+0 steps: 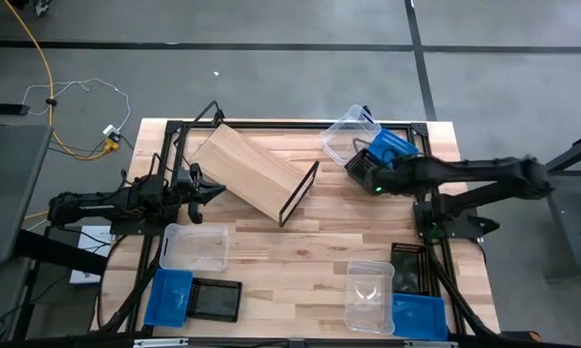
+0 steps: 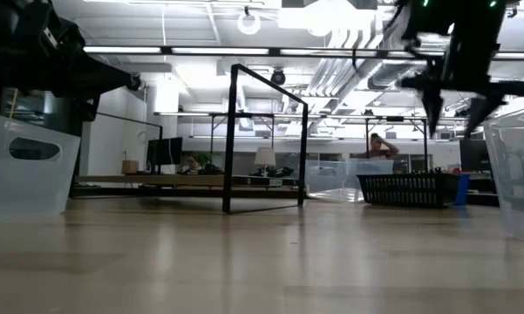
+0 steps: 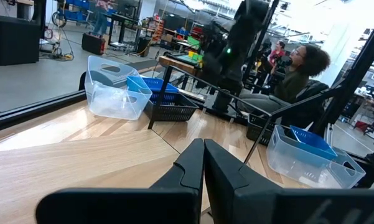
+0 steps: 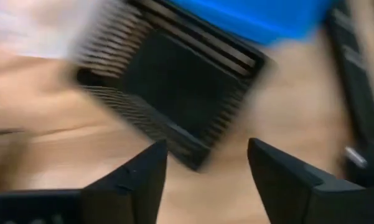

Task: Stack baskets on shelf by color
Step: Put the top black bin on the shelf

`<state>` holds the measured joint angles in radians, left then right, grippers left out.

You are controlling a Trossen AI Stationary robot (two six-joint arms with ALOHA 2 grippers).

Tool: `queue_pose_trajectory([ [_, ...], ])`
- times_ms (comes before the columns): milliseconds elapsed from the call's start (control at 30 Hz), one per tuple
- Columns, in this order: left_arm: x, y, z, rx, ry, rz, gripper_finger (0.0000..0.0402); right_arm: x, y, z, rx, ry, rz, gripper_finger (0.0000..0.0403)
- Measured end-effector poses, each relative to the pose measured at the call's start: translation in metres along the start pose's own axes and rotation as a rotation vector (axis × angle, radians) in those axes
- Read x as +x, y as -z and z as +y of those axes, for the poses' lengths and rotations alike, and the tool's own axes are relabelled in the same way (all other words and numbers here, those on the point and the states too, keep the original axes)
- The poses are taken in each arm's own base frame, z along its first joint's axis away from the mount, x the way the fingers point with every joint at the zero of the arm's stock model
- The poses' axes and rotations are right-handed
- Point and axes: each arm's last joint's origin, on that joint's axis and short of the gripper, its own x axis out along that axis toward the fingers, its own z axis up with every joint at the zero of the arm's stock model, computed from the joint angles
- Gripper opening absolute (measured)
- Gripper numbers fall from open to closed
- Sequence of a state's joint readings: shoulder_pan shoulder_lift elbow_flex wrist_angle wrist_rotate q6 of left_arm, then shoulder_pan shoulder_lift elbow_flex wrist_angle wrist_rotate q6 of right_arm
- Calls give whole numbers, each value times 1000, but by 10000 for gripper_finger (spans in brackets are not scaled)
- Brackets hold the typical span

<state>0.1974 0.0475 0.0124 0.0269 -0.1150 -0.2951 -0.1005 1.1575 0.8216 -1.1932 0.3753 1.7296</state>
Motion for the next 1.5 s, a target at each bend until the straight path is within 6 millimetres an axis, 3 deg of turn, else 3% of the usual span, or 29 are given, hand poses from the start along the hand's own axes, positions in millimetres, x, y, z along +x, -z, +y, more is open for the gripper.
queue_pose_trajectory([
  [67,0,0,0,0,0,0,1,8,4,3,93,88,-6,234],
  [267,0,0,0,0,0,0,1,32,13,19,292,114,-41,238],
  [533,0,0,0,0,0,0,1,65,4,22,388,187,-92,221],
  [767,0,0,0,0,0,0,1,85,2,13,431,179,-73,178],
  [933,0,0,0,0,0,0,1,89,-1,11,392,170,-82,108],
  [1100,0,0,0,0,-1,0,1,86,-3,10,325,147,-93,12],
  [1333,0,0,0,0,0,0,1,56,-6,-2,167,25,-53,4],
  [1500,0,0,0,0,-1,0,1,17,-12,-18,87,-76,-35,2],
])
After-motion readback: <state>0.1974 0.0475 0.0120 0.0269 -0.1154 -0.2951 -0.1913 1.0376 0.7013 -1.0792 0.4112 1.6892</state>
